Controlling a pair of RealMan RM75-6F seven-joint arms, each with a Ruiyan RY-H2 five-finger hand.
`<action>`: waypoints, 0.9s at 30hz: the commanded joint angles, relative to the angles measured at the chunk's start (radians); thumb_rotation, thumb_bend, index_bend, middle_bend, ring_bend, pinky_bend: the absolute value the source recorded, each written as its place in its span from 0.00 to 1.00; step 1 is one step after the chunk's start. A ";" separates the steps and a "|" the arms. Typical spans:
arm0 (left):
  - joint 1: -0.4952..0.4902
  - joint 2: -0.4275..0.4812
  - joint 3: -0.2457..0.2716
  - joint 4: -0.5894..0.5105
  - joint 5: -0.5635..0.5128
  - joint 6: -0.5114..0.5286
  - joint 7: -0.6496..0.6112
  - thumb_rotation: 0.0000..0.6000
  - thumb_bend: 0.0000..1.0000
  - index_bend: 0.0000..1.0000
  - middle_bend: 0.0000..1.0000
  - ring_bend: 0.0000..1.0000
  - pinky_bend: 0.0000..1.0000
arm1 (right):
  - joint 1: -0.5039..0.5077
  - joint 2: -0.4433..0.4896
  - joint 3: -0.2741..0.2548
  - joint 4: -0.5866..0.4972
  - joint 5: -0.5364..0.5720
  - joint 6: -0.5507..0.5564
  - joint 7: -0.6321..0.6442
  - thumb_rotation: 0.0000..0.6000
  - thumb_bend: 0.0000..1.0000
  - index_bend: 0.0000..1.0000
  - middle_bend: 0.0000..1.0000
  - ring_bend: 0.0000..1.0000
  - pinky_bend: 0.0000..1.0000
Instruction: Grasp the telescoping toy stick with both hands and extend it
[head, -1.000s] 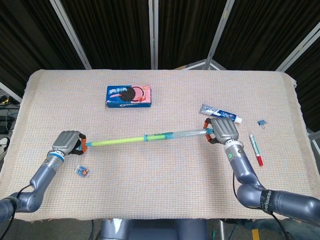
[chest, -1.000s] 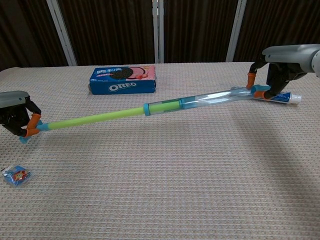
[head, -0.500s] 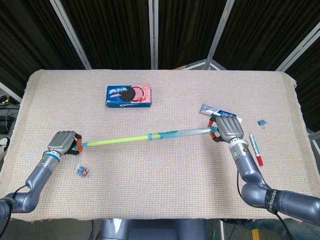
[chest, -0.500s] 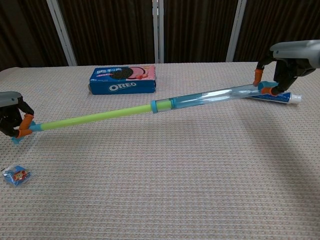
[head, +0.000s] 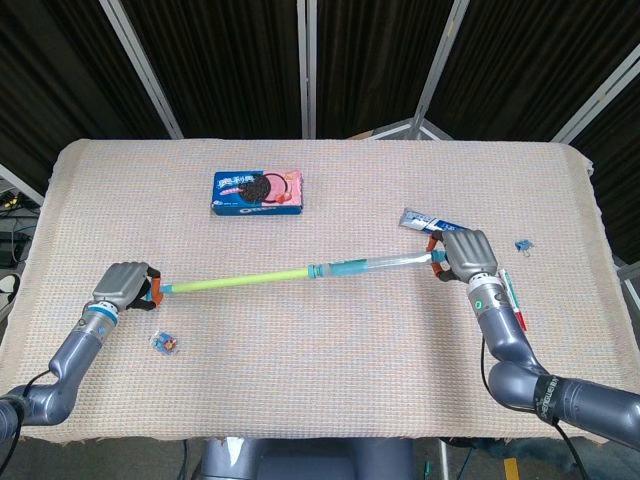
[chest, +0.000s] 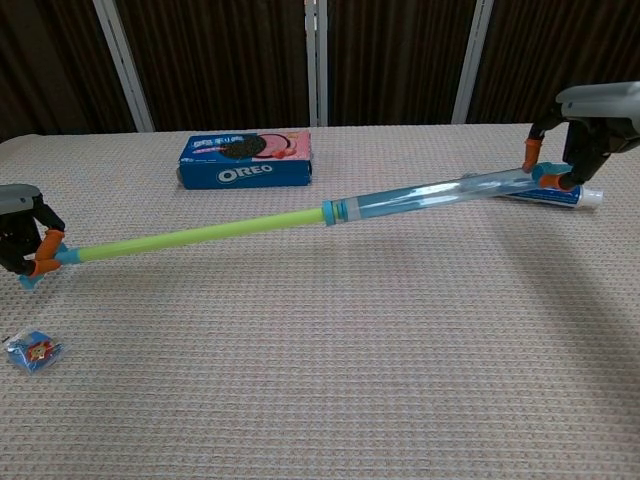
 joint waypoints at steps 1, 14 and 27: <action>0.000 0.000 -0.001 0.000 0.001 0.001 0.001 1.00 0.47 0.68 0.93 0.88 1.00 | -0.001 0.001 0.001 0.003 -0.001 -0.002 0.002 1.00 0.43 0.64 1.00 1.00 1.00; 0.012 -0.004 -0.013 0.004 0.031 0.008 -0.055 1.00 0.00 0.00 0.93 0.88 1.00 | -0.014 0.011 -0.009 0.002 -0.052 -0.030 0.031 1.00 0.00 0.00 1.00 1.00 1.00; 0.203 0.089 -0.055 -0.078 0.237 0.464 -0.246 1.00 0.00 0.00 0.20 0.19 0.34 | -0.250 0.065 -0.032 0.004 -0.510 0.352 0.348 1.00 0.00 0.00 0.70 0.81 0.91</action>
